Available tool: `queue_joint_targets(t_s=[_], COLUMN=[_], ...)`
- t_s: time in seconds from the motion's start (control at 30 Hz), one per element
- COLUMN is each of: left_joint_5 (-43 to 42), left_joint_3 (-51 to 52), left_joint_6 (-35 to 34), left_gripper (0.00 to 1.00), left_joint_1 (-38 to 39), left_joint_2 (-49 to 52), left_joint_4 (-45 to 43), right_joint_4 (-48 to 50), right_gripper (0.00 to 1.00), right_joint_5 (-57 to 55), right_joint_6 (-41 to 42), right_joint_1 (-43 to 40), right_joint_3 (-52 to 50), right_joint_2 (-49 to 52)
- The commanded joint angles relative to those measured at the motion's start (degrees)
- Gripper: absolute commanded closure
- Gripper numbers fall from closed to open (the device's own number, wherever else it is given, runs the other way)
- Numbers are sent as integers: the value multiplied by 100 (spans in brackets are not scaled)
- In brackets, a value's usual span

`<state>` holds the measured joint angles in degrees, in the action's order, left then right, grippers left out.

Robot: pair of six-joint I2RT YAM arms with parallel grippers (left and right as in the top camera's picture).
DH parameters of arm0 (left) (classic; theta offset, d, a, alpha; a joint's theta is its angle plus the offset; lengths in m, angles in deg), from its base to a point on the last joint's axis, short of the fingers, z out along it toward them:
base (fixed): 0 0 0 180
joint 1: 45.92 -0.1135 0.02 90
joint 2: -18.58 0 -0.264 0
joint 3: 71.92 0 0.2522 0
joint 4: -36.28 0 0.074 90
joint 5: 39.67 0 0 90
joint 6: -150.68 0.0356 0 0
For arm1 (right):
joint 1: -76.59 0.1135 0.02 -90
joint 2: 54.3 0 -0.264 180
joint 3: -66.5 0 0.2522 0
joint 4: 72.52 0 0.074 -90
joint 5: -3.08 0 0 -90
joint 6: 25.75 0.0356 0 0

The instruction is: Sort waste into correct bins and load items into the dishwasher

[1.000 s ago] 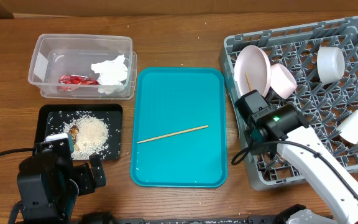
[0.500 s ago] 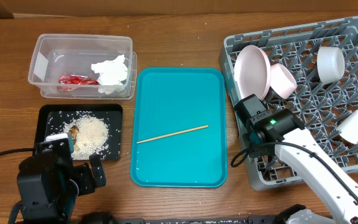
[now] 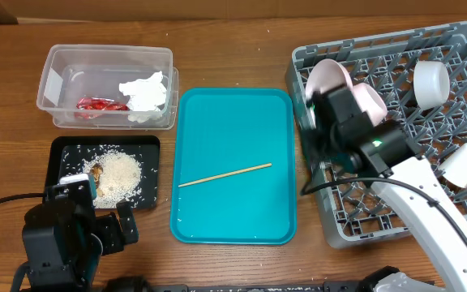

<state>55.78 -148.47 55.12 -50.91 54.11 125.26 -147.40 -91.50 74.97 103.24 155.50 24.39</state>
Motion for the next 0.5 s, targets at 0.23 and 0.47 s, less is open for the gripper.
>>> queue_joint_targets(t_s=[0.23, 0.47], left_joint_5=[66, 66], left_joint_3=[-28, -28], left_joint_6=[24, 24], left_gripper=[0, 0], left_joint_1=[-22, -22], left_joint_2=[13, 13], left_joint_4=[-7, -7], right_joint_4=[772, 992], right_gripper=[56, 45], right_joint_5=[1773, 2481], right_joint_6=[3228, 3467], right_joint_1=[350, 855], right_joint_3=[166, 168], right_joint_2=[1064, 2485])
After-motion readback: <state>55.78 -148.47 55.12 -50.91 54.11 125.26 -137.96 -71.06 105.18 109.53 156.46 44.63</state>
